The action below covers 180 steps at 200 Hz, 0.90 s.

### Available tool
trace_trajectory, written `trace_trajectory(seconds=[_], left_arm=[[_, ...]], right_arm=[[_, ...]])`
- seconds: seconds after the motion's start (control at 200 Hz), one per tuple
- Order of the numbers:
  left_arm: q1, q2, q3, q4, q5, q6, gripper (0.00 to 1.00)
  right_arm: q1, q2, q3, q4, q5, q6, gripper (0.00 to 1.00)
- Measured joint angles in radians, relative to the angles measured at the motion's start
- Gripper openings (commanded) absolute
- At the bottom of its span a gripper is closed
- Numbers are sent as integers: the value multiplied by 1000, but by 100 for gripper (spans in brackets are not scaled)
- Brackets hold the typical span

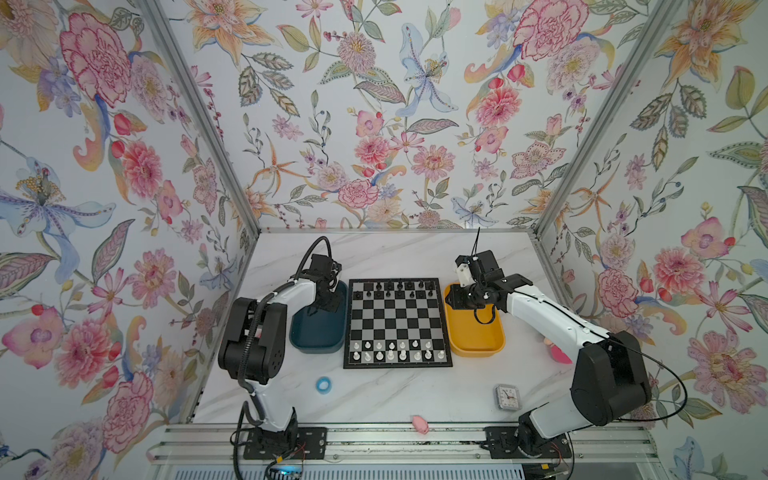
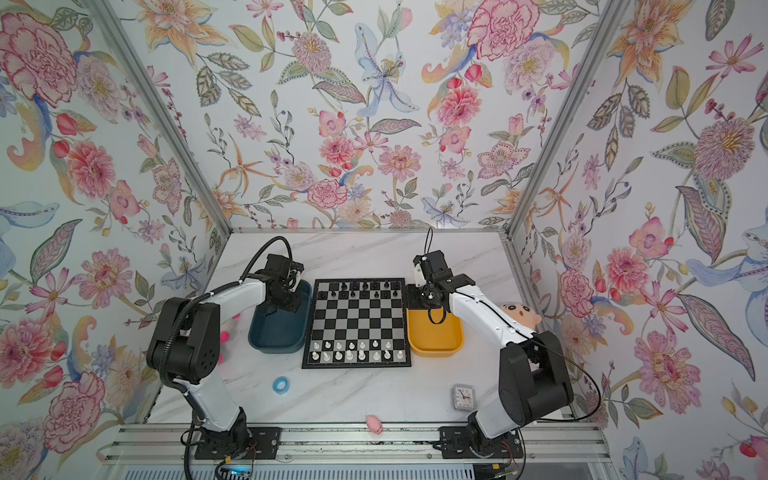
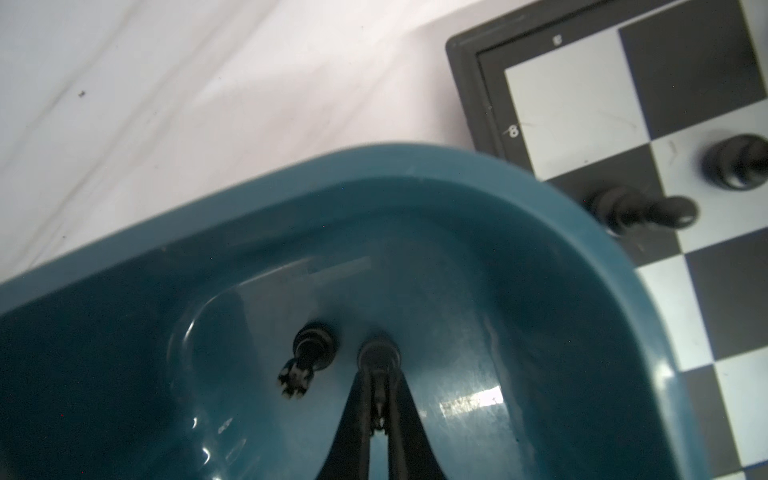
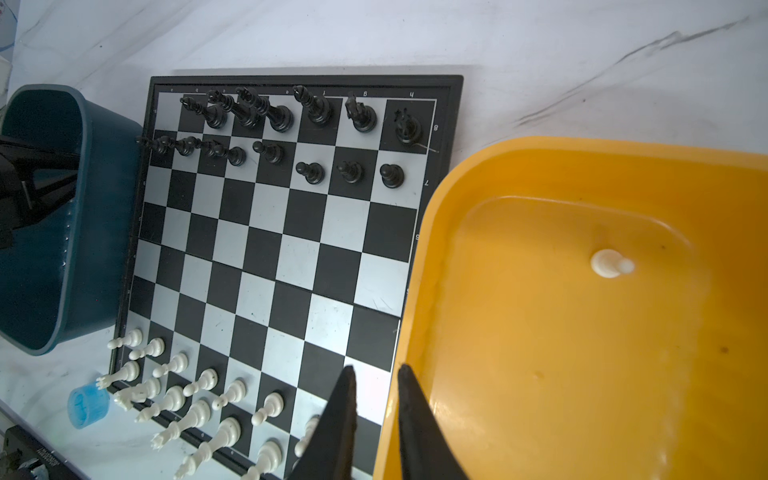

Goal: Set up the chess pieces on the board
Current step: 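Lift the black rook with the left gripper and carry it over the board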

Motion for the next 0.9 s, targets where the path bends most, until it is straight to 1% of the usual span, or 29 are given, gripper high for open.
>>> trace_trajectory(seconds=[0.195,0.49,0.746,0.901], left_arm=[[0,-35,21,-21,8,-23,0],[-15,-106,126,-68,5,-53,0],[-98,-101,254,-122,-1,-53,0],[-147,-61,332,-137,-8,-53,0]], right_arm=[[0,0,0,0,0,0,21],[-6,0,0,0,-1,0,21],[-11,0,0,0,-11,0,21],[-20,0,-11,3,-12,0,21]])
